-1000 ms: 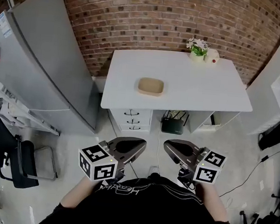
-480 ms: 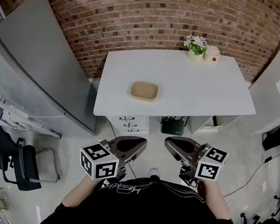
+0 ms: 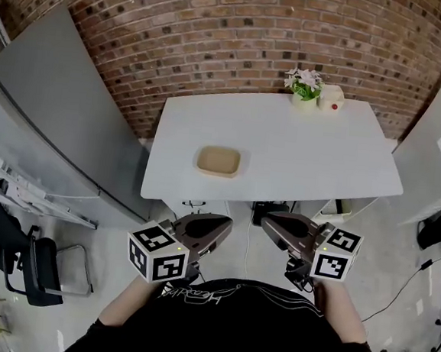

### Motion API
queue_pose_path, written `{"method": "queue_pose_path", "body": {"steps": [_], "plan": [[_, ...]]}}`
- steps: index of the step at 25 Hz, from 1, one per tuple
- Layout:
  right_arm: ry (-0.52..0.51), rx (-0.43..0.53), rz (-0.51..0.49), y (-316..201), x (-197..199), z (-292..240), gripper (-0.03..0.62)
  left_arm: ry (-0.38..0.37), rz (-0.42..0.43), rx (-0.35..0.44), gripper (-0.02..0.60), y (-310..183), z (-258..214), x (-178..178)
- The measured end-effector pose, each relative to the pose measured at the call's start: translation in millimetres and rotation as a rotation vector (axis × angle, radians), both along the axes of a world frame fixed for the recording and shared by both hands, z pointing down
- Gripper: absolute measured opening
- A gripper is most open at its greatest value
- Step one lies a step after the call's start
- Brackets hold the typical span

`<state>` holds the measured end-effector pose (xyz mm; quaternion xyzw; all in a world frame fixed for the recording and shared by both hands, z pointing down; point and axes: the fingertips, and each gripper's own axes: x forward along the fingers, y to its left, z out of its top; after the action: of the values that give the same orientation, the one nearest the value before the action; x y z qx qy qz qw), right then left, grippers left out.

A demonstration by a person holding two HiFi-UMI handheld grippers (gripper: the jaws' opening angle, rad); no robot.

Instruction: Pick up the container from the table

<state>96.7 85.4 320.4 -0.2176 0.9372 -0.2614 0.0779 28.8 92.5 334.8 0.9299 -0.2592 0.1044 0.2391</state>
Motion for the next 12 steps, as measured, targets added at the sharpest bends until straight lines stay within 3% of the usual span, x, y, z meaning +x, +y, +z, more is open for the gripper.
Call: {"method": "queue_pose_path", "body": {"steps": [6, 12], "plan": [[-0.029, -0.004, 0.002, 3, 6, -5, 0.005, -0.001, -0.02, 0.027, 0.003, 3, -10, -2], [-0.029, -0.03, 0.011, -5, 5, 3, 0.005, -0.002, -0.053, 0.002, 0.003, 4, -1, -13]]}}
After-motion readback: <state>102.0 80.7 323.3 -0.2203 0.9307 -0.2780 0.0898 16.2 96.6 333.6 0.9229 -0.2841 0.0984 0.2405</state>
